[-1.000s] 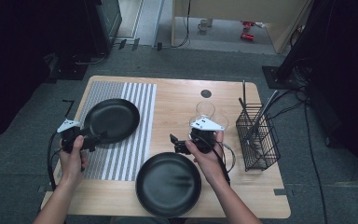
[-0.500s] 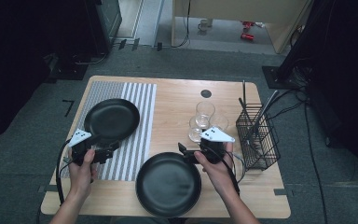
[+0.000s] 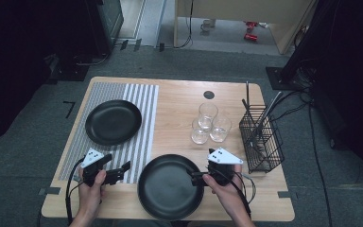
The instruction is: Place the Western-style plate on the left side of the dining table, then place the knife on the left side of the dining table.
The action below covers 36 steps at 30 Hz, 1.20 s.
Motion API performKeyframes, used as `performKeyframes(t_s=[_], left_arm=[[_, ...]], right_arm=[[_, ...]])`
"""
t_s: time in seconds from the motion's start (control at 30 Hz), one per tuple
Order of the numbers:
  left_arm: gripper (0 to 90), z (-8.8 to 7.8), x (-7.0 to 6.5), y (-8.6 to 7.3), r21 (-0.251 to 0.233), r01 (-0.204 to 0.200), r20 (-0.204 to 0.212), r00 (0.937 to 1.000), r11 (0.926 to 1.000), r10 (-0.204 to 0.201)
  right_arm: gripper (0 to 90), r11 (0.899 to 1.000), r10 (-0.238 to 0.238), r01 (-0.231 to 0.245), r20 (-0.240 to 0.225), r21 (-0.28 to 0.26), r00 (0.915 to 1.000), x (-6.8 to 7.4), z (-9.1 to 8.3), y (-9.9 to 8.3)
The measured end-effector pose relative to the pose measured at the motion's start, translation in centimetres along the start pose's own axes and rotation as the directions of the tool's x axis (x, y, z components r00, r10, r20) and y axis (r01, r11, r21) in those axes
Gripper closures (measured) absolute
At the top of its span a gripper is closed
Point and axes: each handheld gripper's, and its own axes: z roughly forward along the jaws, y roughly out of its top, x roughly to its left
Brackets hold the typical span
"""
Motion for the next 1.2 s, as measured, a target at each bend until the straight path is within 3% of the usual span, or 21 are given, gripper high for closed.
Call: performKeyframes(t_s=[0.17, 0.3, 0.37, 0.5, 0.63, 0.8, 0.97, 1.07, 1.2], left_arm=[[13.4, 0.0, 0.2, -1.3, 0.039, -0.036, -0.037, 0.9986, 0.9986, 0.038], [13.4, 0.3, 0.2, -2.2, 0.087, -0.081, -0.073, 0.9935, 0.9929, 0.088], [13.5, 0.4, 0.1, -2.3, 0.099, -0.102, -0.076, 0.9910, 0.9898, 0.110], [13.4, 0.9, -0.5, -2.7, 0.154, -0.159, -0.103, 0.9790, 0.9752, 0.176], [13.3, 1.1, -1.0, -3.0, 0.164, -0.200, -0.128, 0.9667, 0.9661, 0.221], [13.2, 1.0, -0.9, -3.0, 0.161, -0.202, -0.124, 0.9669, 0.9660, 0.223], [13.2, 1.0, -0.9, -3.0, 0.161, -0.202, -0.124, 0.9670, 0.9661, 0.223], [13.2, 1.0, -0.9, -3.0, 0.161, -0.202, -0.124, 0.9670, 0.9661, 0.223], [13.2, 1.0, -0.9, -3.0, 0.161, -0.202, -0.124, 0.9671, 0.9661, 0.222]], right_arm=[[0.0, 0.998, 0.055, -0.055, 0.006, -0.015, 0.9984, -0.6, -0.9, -1.9], [0.0, 0.994, 0.110, -0.109, 0.034, -0.032, 0.9933, -1.5, -1.8, -3.7], [0.0, 0.994, 0.108, -0.108, 0.052, -0.014, 0.9927, -1.9, -2.2, -4.2], [0.0, 0.992, 0.122, -0.119, 0.092, -0.030, 0.9883, -2.7, -3.6, -4.7], [0.0, 0.991, 0.134, -0.129, 0.128, -0.046, 0.9828, -3.3, -4.9, -4.6], [0.0, 0.989, 0.144, -0.139, 0.161, -0.044, 0.9764, -3.9, -6.3, -4.4], [0.8, 0.987, 0.160, -0.155, 0.158, -0.045, 0.9744, -4.7, -8.1, -4.1], [6.6, 0.984, 0.172, -0.162, 0.166, -0.073, 0.9710, -5.2, -9.4, -3.7], [6.9, 0.980, 0.187, -0.169, 0.183, -0.108, 0.9652, -5.8, -10.6, -3.3]])
